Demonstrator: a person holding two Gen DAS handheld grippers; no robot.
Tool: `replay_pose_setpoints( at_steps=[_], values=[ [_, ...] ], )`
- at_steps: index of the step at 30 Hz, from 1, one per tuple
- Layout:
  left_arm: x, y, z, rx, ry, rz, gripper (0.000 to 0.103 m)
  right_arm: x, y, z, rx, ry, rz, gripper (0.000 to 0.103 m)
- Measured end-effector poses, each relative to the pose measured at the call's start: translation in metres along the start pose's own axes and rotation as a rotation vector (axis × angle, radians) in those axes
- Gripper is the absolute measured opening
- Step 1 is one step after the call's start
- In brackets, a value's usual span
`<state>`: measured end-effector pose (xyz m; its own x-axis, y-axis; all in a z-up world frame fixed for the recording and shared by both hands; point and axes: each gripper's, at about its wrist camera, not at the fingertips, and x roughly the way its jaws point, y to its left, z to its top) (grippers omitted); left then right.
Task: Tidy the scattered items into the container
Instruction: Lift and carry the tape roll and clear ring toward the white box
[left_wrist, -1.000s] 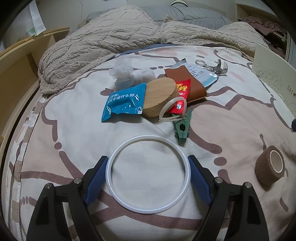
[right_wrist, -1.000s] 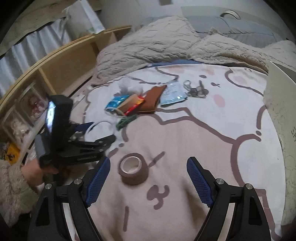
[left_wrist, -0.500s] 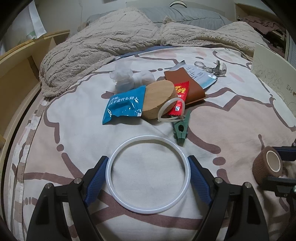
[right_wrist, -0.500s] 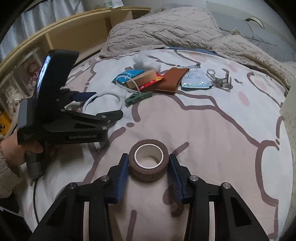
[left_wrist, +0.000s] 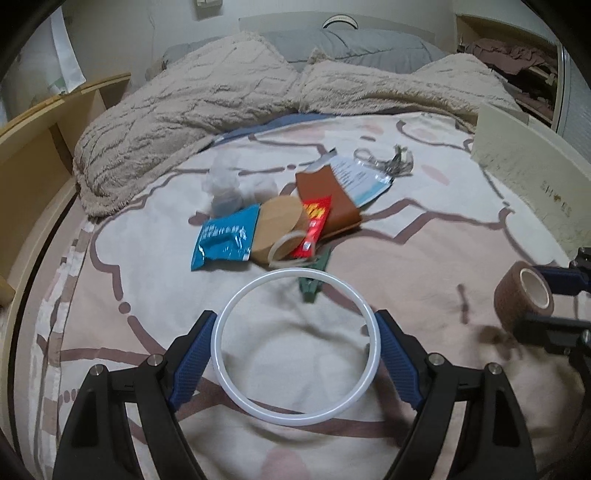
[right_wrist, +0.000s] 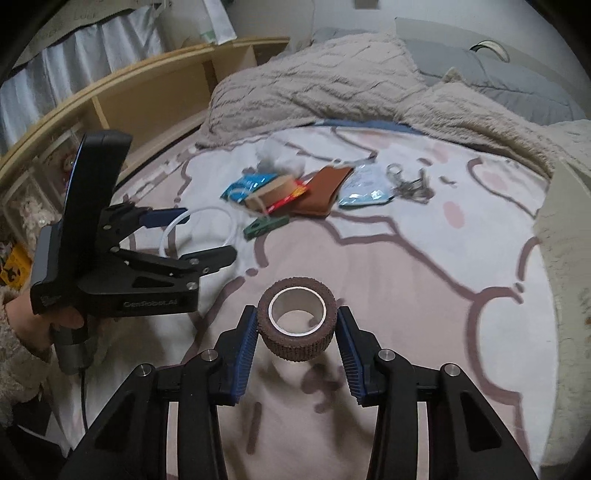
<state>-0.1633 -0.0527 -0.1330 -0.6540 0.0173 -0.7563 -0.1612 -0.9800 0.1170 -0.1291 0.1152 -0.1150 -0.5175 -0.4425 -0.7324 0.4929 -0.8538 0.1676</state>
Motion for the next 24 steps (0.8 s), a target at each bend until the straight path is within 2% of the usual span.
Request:
replay_pose_setpoints(
  at_steps=[13, 24],
  values=[
    [-0.048, -0.037, 0.026, -0.028, -0.041, -0.075, 0.084, -0.062, -0.031, 0.008, 0.033, -0.090, -0.069, 0.043],
    [-0.085, -0.083, 0.056, 0.011, -0.108, -0.156, 0.084, -0.118, -0.067, 0.006, 0.035, -0.165, -0.152, 0.043]
  ],
)
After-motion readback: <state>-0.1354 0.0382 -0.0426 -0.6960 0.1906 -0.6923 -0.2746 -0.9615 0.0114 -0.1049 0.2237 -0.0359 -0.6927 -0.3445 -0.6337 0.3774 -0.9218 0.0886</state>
